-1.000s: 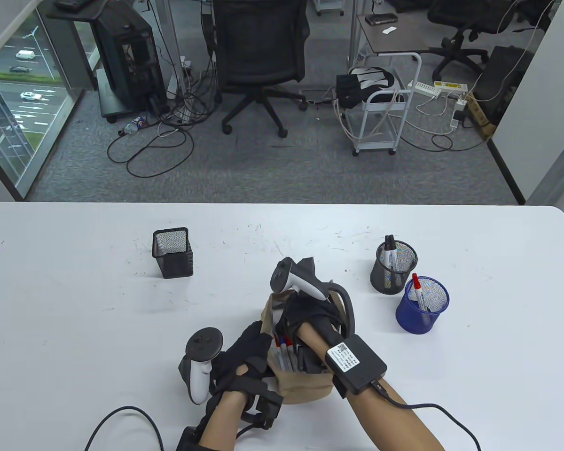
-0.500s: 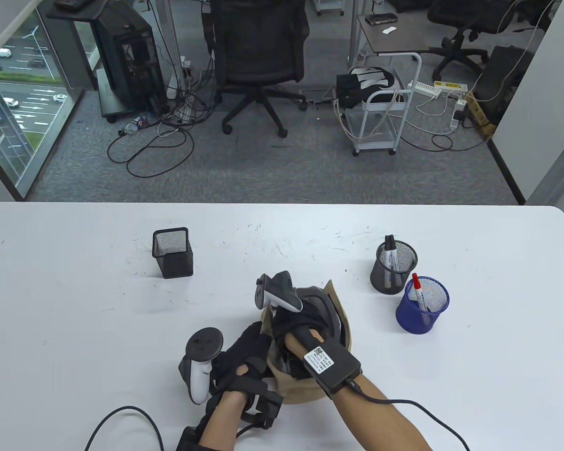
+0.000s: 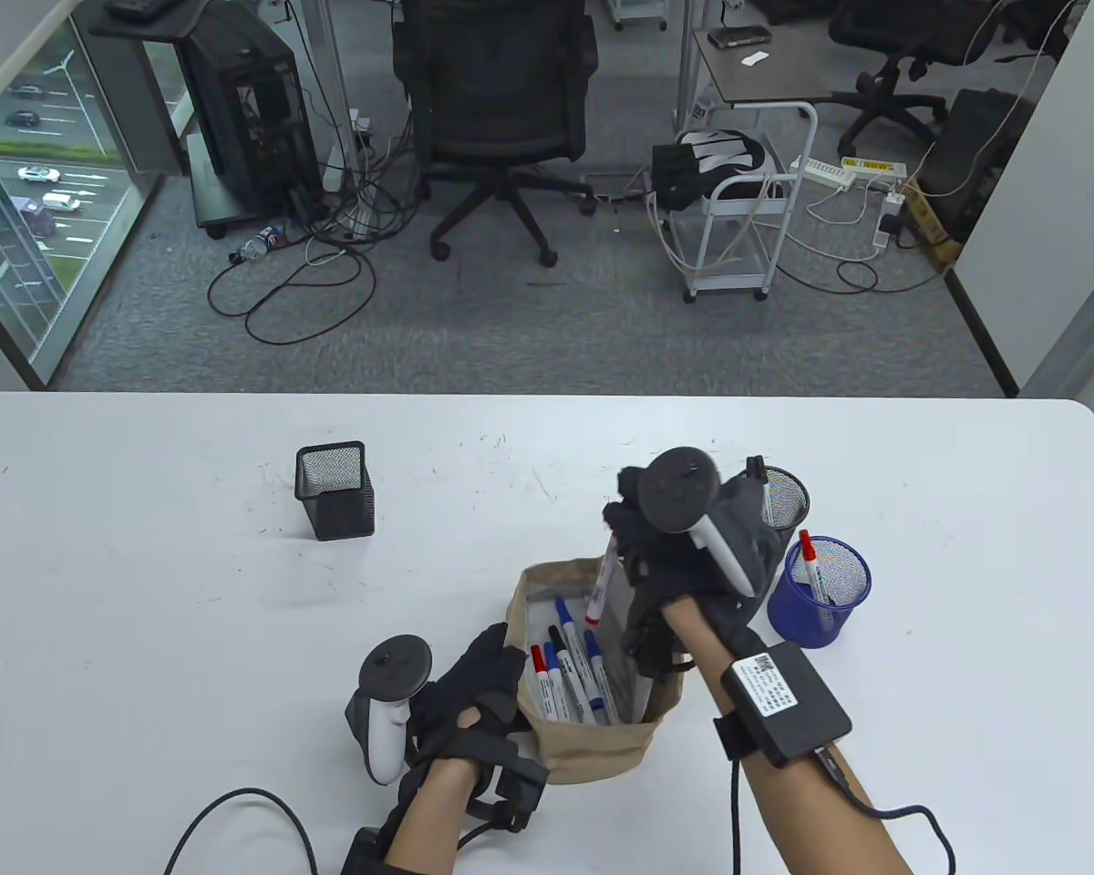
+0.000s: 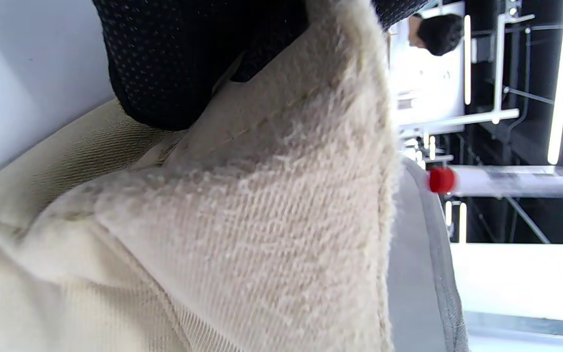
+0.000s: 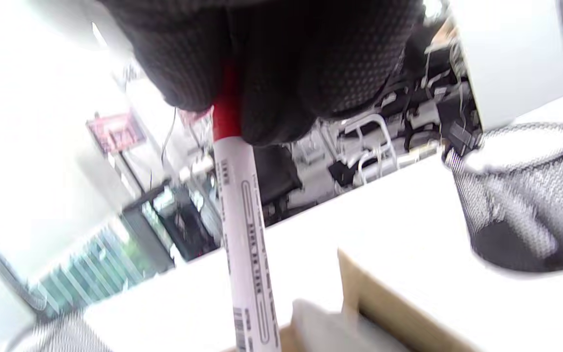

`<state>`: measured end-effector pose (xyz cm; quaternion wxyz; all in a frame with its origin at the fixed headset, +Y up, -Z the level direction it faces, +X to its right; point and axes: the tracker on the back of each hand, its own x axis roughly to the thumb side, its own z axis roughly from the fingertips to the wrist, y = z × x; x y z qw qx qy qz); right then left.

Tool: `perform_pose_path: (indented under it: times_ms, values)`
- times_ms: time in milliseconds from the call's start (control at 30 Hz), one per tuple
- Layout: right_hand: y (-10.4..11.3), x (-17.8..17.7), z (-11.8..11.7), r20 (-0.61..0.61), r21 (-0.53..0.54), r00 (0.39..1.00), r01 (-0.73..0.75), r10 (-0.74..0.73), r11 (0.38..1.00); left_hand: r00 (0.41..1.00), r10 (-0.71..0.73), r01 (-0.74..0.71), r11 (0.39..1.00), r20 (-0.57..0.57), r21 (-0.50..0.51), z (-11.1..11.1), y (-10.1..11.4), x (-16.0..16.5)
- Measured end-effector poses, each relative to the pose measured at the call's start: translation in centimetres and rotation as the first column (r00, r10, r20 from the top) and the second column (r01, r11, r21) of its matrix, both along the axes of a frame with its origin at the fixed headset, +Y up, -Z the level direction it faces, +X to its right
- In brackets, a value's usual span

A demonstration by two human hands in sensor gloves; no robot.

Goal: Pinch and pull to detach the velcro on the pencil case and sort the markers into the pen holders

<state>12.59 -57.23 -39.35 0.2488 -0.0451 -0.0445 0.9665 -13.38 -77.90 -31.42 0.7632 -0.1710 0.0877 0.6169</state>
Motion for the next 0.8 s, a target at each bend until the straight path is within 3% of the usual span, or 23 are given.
perform_pose_path:
  times_ms: [167,267,400,500,667,800]
  values:
    - [2.6,6.1,0.5,0.174,0.149,0.982,-0.098,0.071,0.984,1.000,0.003,-0.003,1.000,-0.004,-0.004,0.0,0.0,-0.1]
    - [2.2,9.1,0.3,0.289,0.094,0.938,-0.228,0.193,0.969,1.000,-0.002,0.002,1.000,-0.002,-0.003,0.0,0.0,-0.1]
    - [-0.3,12.1,-0.3,0.341,-0.013,0.893,-0.308,0.294,0.951,1.000,-0.005,0.005,1.000,-0.001,-0.002,0.0,0.0,-0.1]
    - [-1.9,13.2,-0.7,0.343,-0.065,0.888,-0.302,0.306,0.951,1.000,-0.010,0.010,1.000,-0.001,0.000,0.0,0.0,-0.1]
    - [-2.8,13.4,-1.3,0.333,-0.159,0.868,-0.333,0.368,0.929,1.000,-0.011,0.011,1.000,0.001,0.000,-0.1,0.0,-0.1]
    - [-2.1,11.9,-1.1,0.305,-0.115,0.893,-0.311,0.331,0.943,1.000,-0.016,0.016,1.000,0.003,0.001,-0.1,0.0,0.0]
